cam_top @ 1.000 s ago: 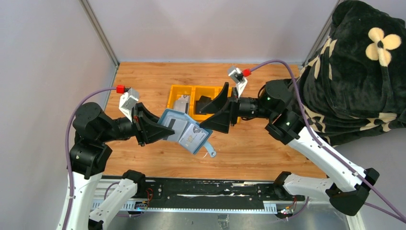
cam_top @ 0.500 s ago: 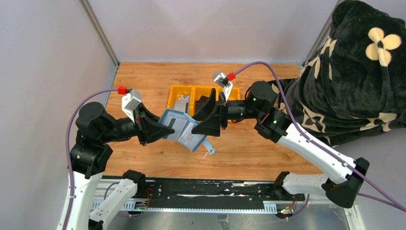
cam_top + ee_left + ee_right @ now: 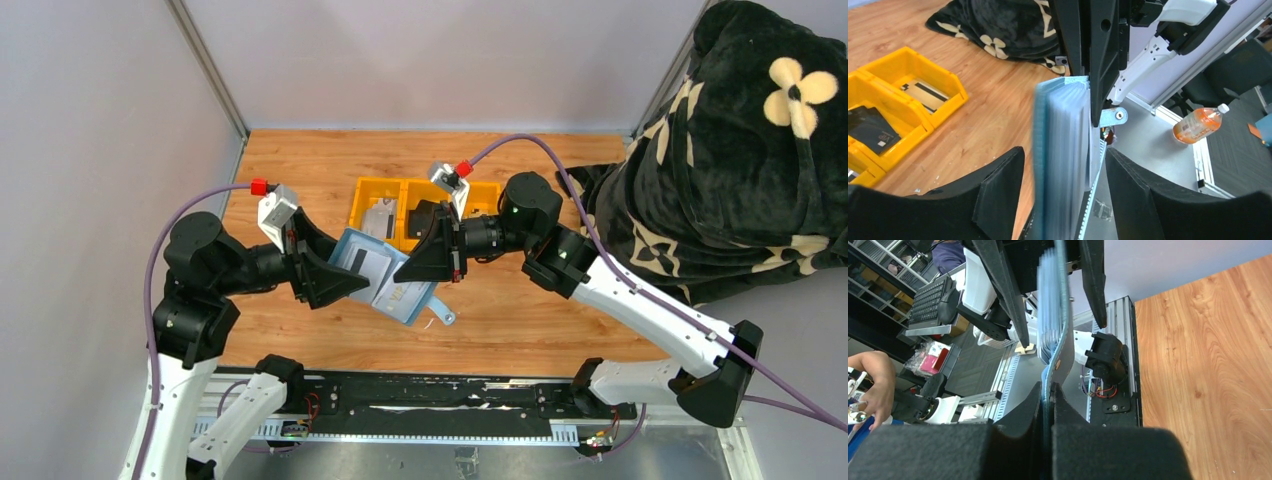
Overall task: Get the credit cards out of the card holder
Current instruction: Remove the credit card from the card holder.
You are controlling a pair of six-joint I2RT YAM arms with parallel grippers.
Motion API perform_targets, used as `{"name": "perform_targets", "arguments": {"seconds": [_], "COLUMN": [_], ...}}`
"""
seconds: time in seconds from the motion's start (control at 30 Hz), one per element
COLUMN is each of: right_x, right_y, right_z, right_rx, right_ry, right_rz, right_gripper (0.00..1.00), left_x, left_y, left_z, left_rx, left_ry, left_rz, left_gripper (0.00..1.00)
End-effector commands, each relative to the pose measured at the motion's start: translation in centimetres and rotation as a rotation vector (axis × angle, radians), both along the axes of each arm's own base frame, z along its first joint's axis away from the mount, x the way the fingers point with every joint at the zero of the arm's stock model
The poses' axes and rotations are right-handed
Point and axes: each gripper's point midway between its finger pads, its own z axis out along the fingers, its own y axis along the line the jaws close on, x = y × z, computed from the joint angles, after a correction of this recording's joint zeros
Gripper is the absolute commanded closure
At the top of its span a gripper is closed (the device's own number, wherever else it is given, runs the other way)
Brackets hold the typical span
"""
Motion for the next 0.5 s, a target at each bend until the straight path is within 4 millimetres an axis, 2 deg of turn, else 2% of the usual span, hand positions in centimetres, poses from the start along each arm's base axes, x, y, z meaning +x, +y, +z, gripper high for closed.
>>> {"name": "perform_targets", "arguments": {"seconds": [0.0,0.27,0.4,0.47], "right_x": [-1.7,-2.0,-2.0,-2.1], "right_y": [-0.8,-0.4,-0.6,-0.6], "right_z": [2.2,2.8,2.8,2.5], "right_rx": [0.042,0.061,0.062,0.055], "right_ry": [-0.037,-0.046,-0.060,-0.064], "right_rz": [0.043,0.055,0.054,0.054], "right_gripper": [1.00,1.00,1.00,1.00], "left_x": [0.3,-1.0,-1.8,-2.0], "left_y": [-0.4,-1.1,-1.2,-1.2], "left_z": [-0.3,-1.1,-1.1,-1.0], "left_rx": [-0.017,-0.055,-0.066,-0.068], "left_ry": [0.015,0.110,0.144,0.145], "left_rz": [-0.022,-0.125,-0.175,-0.187], "left_gripper": [0.33,0.37,0.44,0.51]}}
